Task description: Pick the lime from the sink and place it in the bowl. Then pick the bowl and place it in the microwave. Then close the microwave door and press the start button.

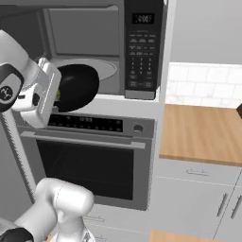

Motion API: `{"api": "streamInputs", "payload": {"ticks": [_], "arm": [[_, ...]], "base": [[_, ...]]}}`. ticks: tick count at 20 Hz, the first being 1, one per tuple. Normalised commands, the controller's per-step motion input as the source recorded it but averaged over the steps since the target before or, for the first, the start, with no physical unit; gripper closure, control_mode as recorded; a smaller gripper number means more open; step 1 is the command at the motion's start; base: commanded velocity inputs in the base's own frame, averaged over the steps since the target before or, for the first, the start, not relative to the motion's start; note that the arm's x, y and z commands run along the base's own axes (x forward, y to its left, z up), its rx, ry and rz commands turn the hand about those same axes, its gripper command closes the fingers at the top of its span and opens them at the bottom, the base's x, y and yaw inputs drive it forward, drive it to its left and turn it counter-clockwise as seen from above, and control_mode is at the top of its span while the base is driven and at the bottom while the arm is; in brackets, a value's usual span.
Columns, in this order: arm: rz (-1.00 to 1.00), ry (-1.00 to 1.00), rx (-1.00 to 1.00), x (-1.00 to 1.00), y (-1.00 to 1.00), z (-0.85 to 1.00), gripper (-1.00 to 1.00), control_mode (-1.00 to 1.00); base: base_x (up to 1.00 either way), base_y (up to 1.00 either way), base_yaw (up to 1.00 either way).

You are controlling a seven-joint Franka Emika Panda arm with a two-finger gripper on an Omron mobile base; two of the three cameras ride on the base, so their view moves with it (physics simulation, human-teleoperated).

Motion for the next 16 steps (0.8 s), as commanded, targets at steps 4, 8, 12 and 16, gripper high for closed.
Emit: {"api": "streamInputs", "payload": {"ticks": [4,8,12,16], "arm": [[0.00,-0.02,0.00,0.29,0.20,0.00,1.00,-1.00],[0.00,-0.16,0.01,0.23,0.03,0.01,1.00,-1.00],[0.00,-0.19,0.04,0.26,0.06,0.02,1.00,-1.00],[0.06,-0.03,0.00,0.38,0.28,0.23,1.00,-1.00]], "base": [[0.00,0.00,0.00],[0.00,0.00,0.00],[0.00,0.00,0.00],[0.00,0.00,0.00]]}}
